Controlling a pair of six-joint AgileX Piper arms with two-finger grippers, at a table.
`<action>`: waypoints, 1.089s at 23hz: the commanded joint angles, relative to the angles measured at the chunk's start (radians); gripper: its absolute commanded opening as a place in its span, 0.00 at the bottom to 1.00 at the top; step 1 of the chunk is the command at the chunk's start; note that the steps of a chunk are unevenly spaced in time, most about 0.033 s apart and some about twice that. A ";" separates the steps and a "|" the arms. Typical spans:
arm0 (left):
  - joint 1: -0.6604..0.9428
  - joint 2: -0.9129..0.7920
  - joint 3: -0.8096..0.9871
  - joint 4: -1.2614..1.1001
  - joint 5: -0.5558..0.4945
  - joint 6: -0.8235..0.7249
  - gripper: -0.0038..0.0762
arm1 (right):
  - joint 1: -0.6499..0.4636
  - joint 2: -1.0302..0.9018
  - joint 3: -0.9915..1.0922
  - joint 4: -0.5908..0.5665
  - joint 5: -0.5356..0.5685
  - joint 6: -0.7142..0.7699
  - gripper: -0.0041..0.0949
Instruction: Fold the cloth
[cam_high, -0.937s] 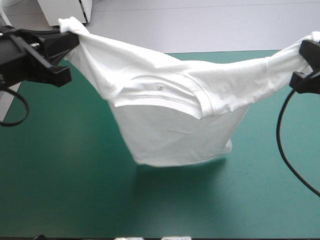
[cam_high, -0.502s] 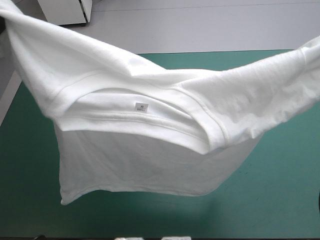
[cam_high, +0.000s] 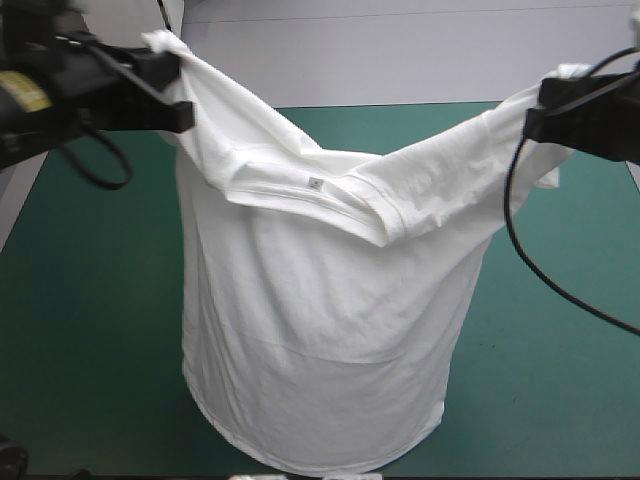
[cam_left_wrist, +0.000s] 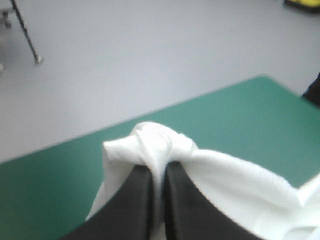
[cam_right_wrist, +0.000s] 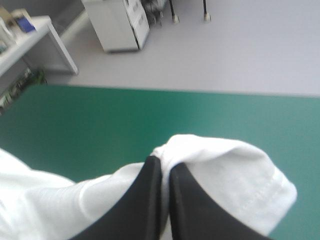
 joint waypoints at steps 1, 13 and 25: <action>-0.007 0.070 0.108 0.057 -0.015 -0.008 0.04 | 0.002 0.046 0.130 -0.003 -0.105 -0.022 0.03; 0.153 0.546 0.111 -0.063 -0.206 0.011 0.04 | 0.002 0.415 0.327 0.010 -0.505 -0.081 0.03; 0.212 0.687 0.108 -0.076 -0.346 -0.001 0.27 | 0.002 0.652 0.319 0.005 -0.628 -0.098 0.37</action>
